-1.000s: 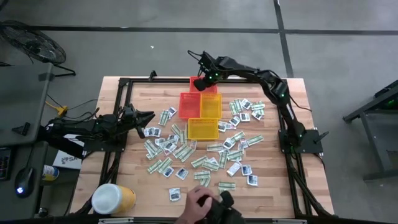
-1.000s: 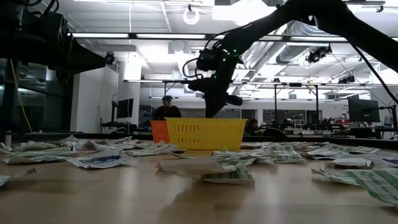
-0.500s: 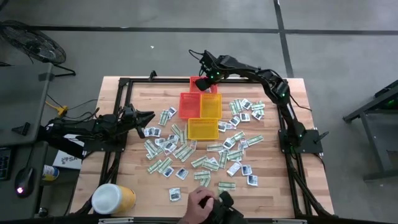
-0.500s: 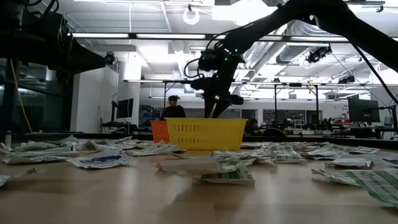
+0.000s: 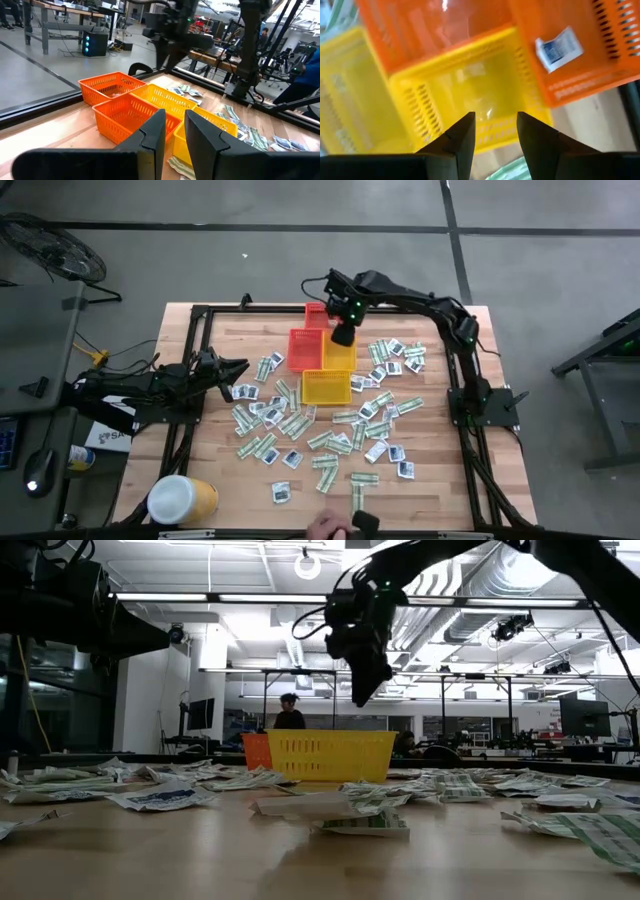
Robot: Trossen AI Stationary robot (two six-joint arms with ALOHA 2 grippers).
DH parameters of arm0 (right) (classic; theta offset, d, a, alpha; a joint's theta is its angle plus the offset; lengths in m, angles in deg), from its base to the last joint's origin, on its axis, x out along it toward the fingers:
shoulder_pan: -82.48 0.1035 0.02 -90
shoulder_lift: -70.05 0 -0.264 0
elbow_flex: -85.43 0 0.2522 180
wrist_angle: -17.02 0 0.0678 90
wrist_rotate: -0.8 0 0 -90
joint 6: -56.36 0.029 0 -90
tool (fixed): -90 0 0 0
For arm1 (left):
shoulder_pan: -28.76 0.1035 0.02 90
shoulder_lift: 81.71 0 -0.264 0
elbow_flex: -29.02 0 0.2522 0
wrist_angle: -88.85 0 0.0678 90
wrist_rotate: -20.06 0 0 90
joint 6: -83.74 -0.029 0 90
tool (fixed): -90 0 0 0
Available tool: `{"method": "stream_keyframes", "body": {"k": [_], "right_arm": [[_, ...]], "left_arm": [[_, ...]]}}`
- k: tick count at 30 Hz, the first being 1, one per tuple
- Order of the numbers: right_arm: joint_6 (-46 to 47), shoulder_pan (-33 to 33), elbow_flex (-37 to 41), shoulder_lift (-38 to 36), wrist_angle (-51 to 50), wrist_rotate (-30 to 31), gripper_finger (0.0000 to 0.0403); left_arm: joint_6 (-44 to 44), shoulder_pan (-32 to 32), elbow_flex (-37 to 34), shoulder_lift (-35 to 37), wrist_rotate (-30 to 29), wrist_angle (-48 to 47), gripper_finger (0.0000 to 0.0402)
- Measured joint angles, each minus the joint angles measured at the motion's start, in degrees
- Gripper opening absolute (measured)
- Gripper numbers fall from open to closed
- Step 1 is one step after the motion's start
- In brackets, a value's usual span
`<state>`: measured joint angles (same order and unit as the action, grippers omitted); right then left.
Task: Pick & Place First Aid Supplies
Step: Put the alcohol pad into the top orange bin
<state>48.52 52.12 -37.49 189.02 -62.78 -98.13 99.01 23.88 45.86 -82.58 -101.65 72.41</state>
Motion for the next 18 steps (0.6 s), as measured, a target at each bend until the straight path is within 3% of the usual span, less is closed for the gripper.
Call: {"method": "stream_keyframes", "body": {"k": [4,10,18], "right_arm": [[0.2,1.9,9.2,-6.6,3.6,2.4,0.0138],[0.7,5.6,29.0,-21.7,13.3,3.0,0.0138],[8.9,12.7,49.2,-39.6,16.2,2.6,0.0138]], "left_arm": [[0.0,0.0,0.0,0.0,0.0,0.0,0.0073],[0.0,0.0,0.0,0.0,0.0,0.0,0.0073],[0.0,0.0,0.0,0.0,0.0,0.0,0.0073]]}}
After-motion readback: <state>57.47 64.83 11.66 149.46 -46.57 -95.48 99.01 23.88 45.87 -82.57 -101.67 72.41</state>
